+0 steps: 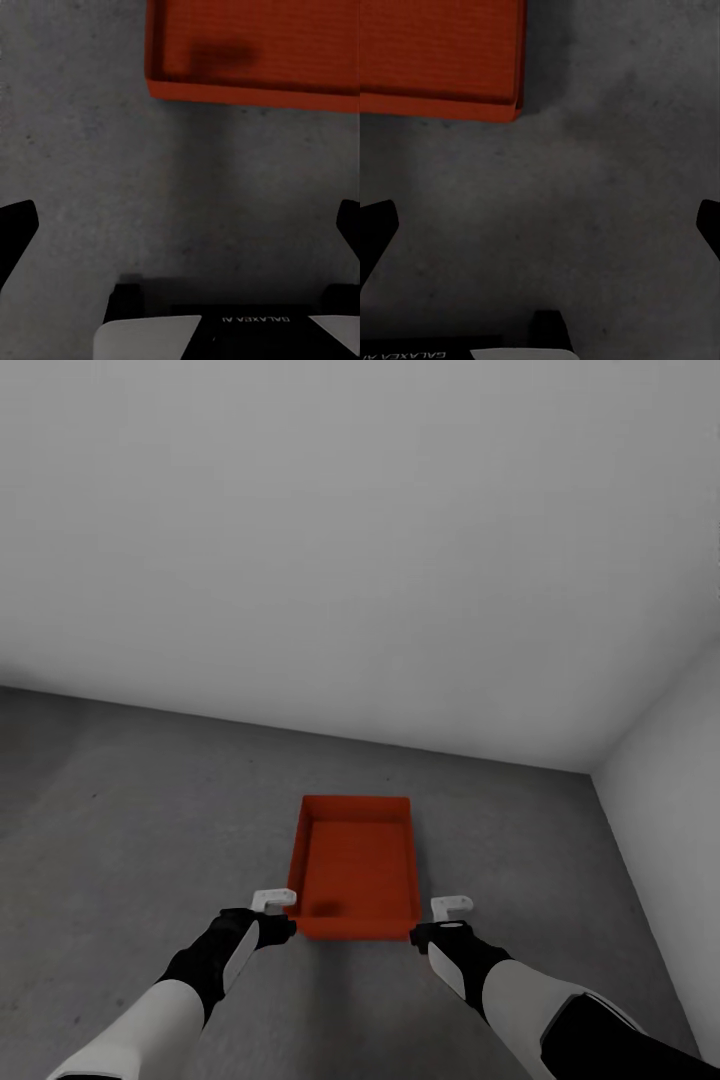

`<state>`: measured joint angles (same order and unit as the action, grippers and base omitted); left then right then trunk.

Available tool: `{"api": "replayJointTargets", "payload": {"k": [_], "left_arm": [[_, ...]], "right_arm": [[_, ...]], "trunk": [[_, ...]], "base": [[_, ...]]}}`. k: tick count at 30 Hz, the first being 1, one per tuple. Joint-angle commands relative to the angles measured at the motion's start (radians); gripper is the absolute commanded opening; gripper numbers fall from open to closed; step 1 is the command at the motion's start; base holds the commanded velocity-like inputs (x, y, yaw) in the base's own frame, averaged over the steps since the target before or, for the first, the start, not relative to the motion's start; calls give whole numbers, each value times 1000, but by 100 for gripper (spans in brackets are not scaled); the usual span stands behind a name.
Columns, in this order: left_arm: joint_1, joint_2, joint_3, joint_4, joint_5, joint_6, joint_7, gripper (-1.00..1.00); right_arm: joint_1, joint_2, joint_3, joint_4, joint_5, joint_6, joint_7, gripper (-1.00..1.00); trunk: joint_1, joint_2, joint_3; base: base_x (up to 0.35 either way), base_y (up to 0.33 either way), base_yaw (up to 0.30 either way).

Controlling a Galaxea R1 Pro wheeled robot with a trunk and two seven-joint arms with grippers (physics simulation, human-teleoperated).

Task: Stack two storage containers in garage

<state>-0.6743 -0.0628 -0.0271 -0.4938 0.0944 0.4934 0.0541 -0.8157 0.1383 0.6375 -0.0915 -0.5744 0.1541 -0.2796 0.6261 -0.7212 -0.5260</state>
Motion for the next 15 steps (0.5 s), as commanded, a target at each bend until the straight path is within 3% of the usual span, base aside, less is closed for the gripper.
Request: {"api": "replayJointTargets", "payload": {"k": [1,15], "left_arm": [[0,0,-3,-2,10,5,6,100],[0,0,-3,-2,10,5,6,100]], "right_arm": [[0,0,9,-2,-5,7,-6,100],[0,0,9,-2,-5,7,-6,100]], "trunk": [[0,-1,1],[0,-1,23]], "base": [[0,0,0],[0,0,0]]}}
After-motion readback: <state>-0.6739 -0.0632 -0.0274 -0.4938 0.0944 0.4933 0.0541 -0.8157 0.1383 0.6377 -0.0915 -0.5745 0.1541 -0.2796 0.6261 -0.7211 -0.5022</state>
